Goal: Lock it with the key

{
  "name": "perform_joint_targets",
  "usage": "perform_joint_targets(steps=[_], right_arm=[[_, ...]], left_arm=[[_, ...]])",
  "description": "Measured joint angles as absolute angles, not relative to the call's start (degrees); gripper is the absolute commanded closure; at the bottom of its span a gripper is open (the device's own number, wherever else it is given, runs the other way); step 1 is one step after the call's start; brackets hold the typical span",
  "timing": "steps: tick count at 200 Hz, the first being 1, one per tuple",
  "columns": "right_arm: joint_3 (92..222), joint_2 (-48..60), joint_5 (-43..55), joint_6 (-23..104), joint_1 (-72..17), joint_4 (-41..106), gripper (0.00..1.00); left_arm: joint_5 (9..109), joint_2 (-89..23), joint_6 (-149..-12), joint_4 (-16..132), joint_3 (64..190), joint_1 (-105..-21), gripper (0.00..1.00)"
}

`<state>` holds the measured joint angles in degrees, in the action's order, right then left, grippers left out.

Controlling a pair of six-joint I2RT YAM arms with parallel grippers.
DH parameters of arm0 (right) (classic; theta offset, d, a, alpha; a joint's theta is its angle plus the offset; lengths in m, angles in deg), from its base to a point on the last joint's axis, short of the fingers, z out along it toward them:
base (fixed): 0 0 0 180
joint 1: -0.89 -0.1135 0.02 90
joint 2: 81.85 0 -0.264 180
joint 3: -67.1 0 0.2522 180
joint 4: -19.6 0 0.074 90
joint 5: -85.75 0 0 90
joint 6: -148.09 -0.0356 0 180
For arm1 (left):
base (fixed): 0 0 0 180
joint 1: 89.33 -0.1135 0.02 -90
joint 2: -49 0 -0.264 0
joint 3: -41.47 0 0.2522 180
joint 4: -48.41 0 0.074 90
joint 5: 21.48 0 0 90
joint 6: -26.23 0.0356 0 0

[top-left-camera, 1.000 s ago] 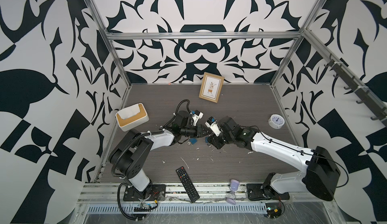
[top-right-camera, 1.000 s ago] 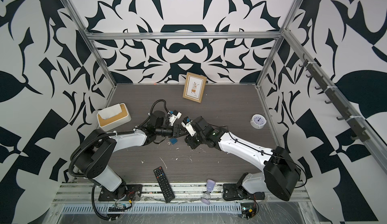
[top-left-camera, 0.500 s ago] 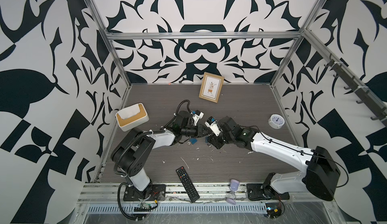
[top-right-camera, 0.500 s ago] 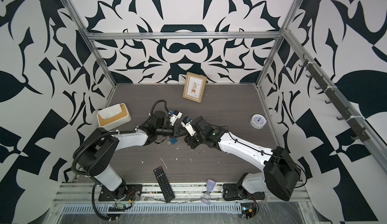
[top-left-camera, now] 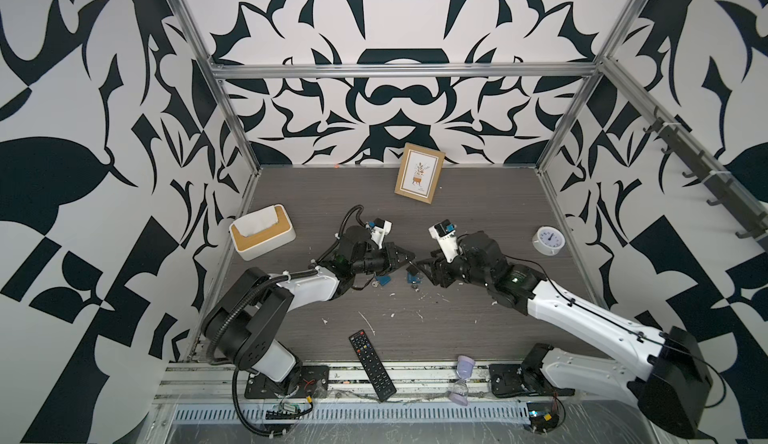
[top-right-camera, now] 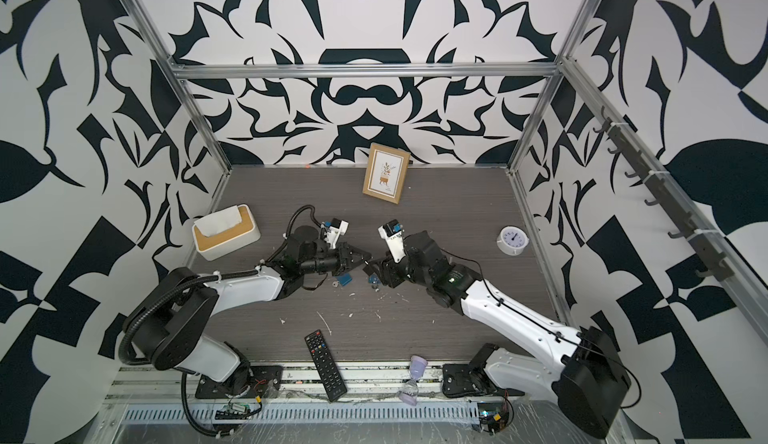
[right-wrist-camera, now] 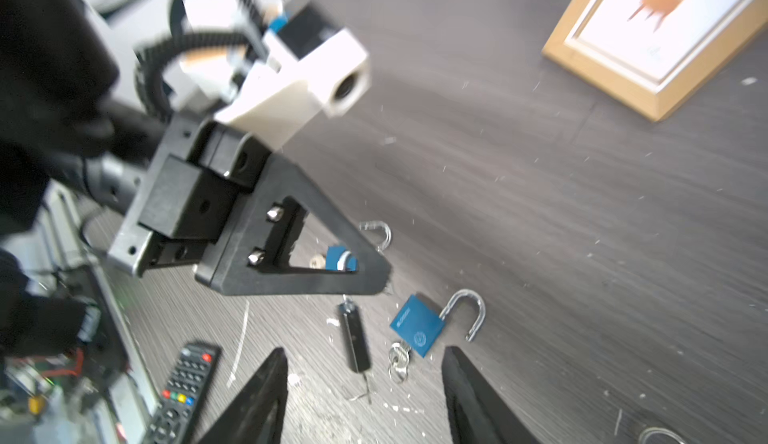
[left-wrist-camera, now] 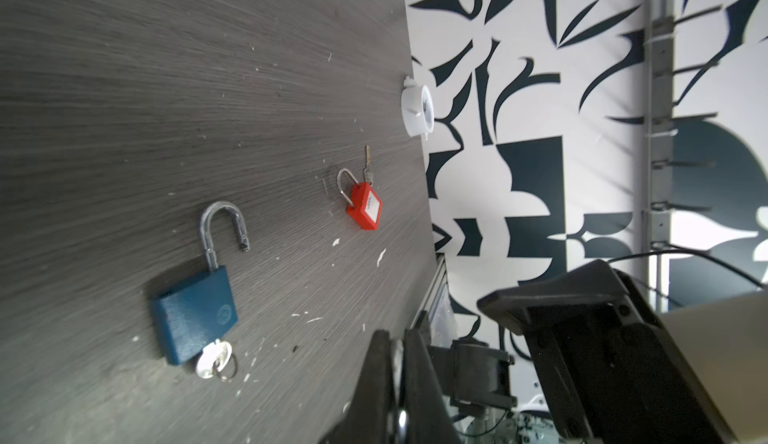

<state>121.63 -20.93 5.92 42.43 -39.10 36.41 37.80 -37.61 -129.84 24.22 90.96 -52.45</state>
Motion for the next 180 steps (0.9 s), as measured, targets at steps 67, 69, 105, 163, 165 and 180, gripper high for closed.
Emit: perform_joint_targets(steps=[67, 69, 105, 163, 165, 180], right_arm=[[113.78, -30.83, 7.86, 46.8, -36.76, 24.85, 0.48], [113.78, -30.83, 8.04, 47.04, -36.76, 24.81, 0.48], [113.78, -29.25, 9.13, 50.58, -37.94, 22.73, 0.5], [113.44, -25.52, 9.13, 53.84, -41.02, 15.1, 0.51], [113.44, -25.43, 9.13, 53.9, -41.09, 14.9, 0.51], [113.46, -24.25, 9.11, 54.58, -41.52, 13.88, 0.53]], left_arm=[[46.91, -33.81, -153.11, 17.07, 85.58, -52.1, 1.0], [47.11, -33.66, -153.53, 17.13, 85.56, -52.08, 1.0], [48.9, -29.63, -158.05, 17.46, 85.53, -51.53, 1.0], [49.3, -27.86, -160.79, 17.94, 85.53, -50.55, 1.0], [49.3, -27.86, -160.85, 17.92, 85.53, -50.53, 1.0], [49.32, -27.86, -161.09, 17.9, 85.53, -50.39, 1.0]])
